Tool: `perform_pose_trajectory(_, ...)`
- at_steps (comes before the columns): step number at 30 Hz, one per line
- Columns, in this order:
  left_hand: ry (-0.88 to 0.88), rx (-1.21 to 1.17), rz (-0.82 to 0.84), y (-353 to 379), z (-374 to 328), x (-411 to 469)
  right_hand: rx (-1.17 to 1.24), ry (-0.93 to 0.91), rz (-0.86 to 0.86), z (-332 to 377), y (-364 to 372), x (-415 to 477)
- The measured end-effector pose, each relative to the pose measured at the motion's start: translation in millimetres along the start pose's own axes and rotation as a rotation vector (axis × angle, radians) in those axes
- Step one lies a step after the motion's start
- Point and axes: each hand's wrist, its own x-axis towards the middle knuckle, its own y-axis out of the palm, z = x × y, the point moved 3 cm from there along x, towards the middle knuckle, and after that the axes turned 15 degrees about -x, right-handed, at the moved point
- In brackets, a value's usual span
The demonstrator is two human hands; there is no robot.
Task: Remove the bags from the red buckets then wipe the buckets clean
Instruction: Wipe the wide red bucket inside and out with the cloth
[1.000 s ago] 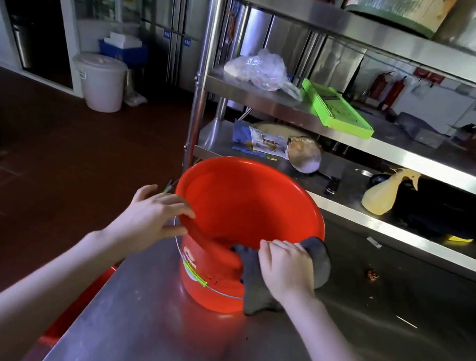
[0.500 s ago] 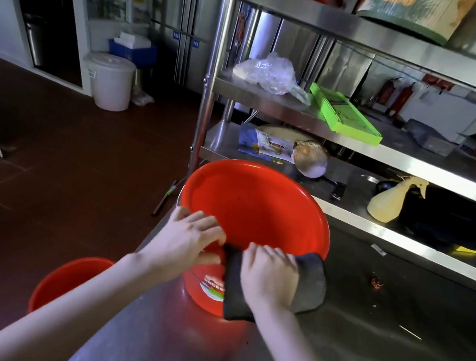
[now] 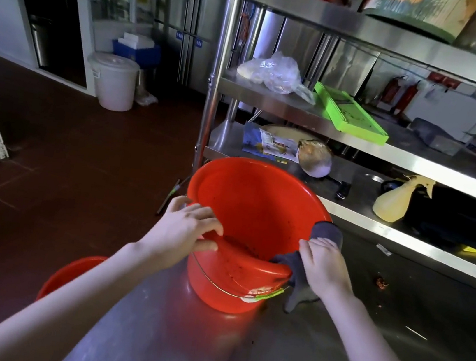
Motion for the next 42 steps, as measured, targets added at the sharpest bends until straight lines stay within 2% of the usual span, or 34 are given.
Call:
perform_pose_trajectory(3,-0.025,0.001,-0.071,13.6,-21.6,-4.4,-0.084,0.085,-0.137,32.8,-5.6,-13.0)
perform_pose_trajectory(7,0.034,0.006,-0.113,30.6,-46.7,0.2,-0.091,0.085,-0.184,96.3,-7.2,-29.6)
perform_pose_trajectory(12,-0.028,-0.034,0.007,-2.5,-1.1,-1.0,-0.053,-0.062,-0.252,62.6,-5.7,-27.5)
perform_pose_trajectory(15,-0.079,-0.066,-0.017,-21.8,23.9,-7.0,-0.035,-0.116,-0.207,27.7,-3.7,-21.5)
perform_pose_trajectory(18,-0.019,-0.033,-0.013,-14.8,17.6,-5.5,-0.012,-0.085,-0.065,-4.7,1.0,-8.4)
perform_pose_trajectory(21,0.019,-0.033,-0.032,-0.8,5.5,-2.9,0.008,-0.009,-0.027,-12.0,1.9,-5.8)
perform_pose_trajectory(26,-0.013,-0.048,-0.078,6.2,-7.0,-8.0,-0.119,0.100,-0.126,55.0,-8.4,-28.5)
perform_pose_trajectory(30,0.035,-0.021,-0.113,26.6,-32.8,-7.7,-0.136,0.077,-0.141,114.3,-11.7,-26.8)
perform_pose_trajectory(38,-0.086,-0.031,-0.022,-13.1,25.5,-9.8,-0.073,-0.120,-0.223,48.7,-8.2,-21.4)
perform_pose_trajectory(42,-0.006,-0.002,-0.018,3.9,1.9,-5.9,-0.029,-0.076,-0.032,2.2,-3.0,-9.1)
